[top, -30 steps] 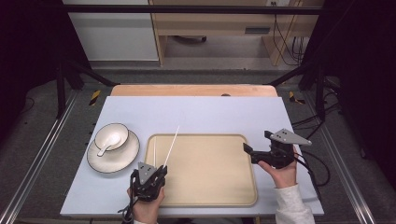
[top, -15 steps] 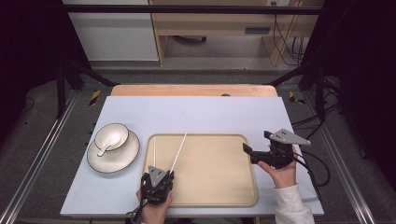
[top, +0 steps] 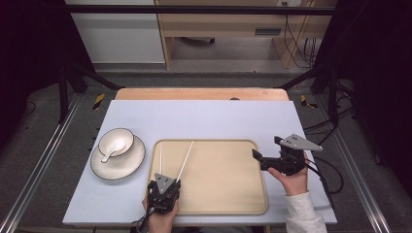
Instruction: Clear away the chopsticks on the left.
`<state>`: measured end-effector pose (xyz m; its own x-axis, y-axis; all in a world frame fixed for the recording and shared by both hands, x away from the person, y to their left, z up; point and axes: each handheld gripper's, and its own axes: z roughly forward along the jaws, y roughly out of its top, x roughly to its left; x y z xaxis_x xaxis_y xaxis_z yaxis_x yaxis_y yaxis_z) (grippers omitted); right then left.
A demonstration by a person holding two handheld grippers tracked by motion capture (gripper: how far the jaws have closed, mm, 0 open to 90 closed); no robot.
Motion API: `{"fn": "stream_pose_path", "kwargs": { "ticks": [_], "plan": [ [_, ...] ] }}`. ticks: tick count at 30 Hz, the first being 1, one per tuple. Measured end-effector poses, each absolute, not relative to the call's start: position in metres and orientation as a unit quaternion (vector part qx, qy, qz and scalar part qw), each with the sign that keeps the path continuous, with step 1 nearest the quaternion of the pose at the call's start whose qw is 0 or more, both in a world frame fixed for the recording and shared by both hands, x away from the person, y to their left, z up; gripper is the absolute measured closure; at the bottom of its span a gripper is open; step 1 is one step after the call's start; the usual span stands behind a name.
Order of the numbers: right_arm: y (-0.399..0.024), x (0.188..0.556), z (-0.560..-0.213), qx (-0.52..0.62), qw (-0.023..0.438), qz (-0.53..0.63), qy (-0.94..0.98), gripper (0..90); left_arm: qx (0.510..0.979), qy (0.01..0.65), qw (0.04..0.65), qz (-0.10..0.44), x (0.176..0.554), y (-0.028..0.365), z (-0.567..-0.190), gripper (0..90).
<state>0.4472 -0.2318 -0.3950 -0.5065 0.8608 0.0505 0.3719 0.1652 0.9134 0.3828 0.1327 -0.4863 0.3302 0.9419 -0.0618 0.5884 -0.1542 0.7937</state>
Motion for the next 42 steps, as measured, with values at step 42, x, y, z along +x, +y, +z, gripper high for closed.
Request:
{"fn": "stream_pose_path", "kwargs": {
  "ticks": [42],
  "plan": [
    [-0.234,0.446,-0.393,0.428,0.255,0.491,0.715,6.7,0.731,0.462,0.441,0.238,0.407,0.174,-0.413,61.0]
  ]
}}
